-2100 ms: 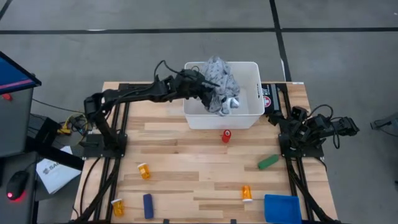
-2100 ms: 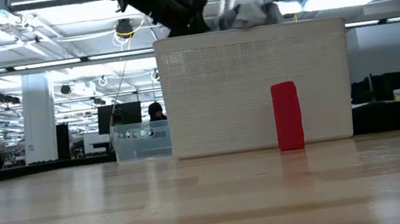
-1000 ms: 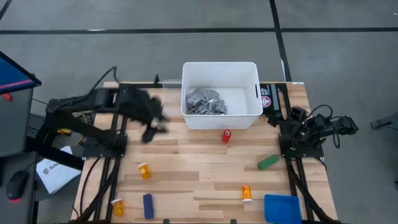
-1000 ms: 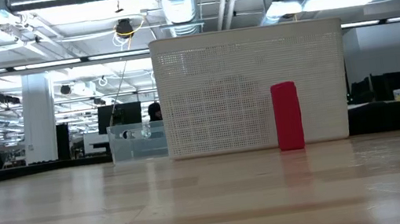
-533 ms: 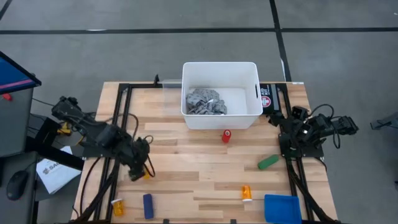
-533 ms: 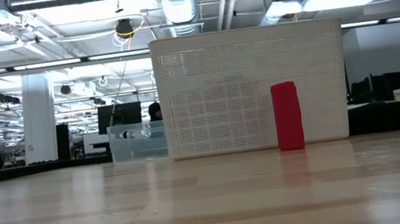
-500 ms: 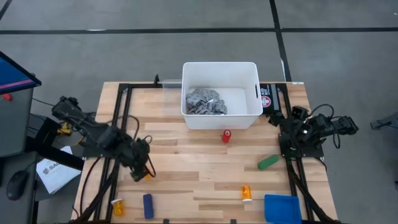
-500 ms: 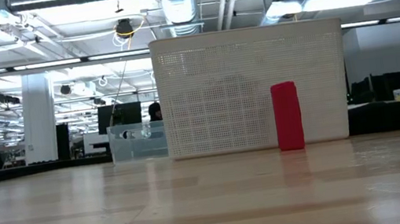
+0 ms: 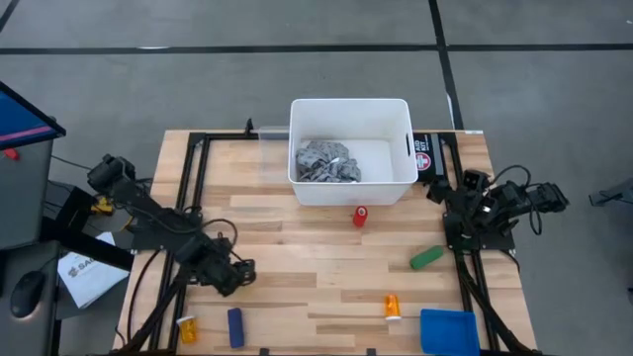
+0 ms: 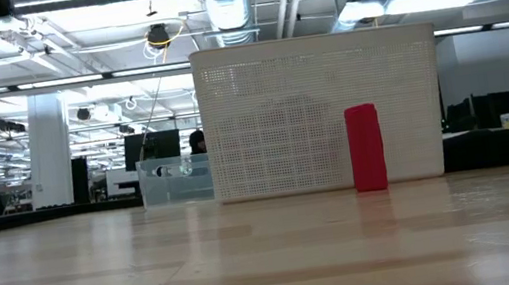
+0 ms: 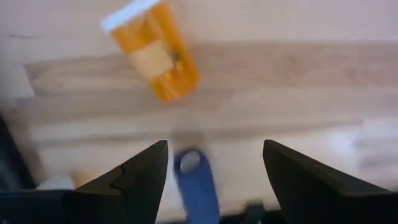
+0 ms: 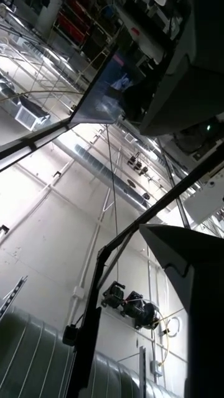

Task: Pick & Place Medicine items
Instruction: Put the top right orange pill bottle into the blue bin

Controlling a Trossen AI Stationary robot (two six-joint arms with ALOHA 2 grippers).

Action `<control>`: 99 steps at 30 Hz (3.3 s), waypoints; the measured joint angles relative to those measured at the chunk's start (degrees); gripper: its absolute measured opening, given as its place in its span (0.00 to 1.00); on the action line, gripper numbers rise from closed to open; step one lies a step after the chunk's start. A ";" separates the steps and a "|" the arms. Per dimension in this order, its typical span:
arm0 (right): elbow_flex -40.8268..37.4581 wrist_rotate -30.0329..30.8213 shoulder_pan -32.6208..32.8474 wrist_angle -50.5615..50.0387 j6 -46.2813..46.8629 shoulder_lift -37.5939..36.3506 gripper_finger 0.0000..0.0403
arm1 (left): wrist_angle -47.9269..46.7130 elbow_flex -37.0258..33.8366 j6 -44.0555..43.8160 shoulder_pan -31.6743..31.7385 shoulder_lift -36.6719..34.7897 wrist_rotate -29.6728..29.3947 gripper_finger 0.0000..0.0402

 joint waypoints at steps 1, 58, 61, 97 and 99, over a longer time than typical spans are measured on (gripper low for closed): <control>0.00 -0.06 0.25 0.03 0.01 0.00 0.59 | 0.10 -0.50 -0.01 0.59 0.93 0.02 0.64; 0.00 0.10 3.36 -0.26 -1.52 0.00 0.59 | 10.44 -16.40 2.92 8.77 3.13 -4.87 0.56; 0.00 0.11 3.36 -0.26 -1.52 0.00 0.59 | 10.49 -16.40 3.48 8.77 3.13 -5.85 0.50; 24.73 4.13 3.32 -18.92 -27.24 25.12 0.59 | 83.56 -14.02 63.43 25.59 -11.91 -47.19 0.53; 30.23 6.28 3.27 -23.26 -32.50 29.65 0.59 | 83.83 -11.47 68.16 26.79 -11.89 -47.15 0.51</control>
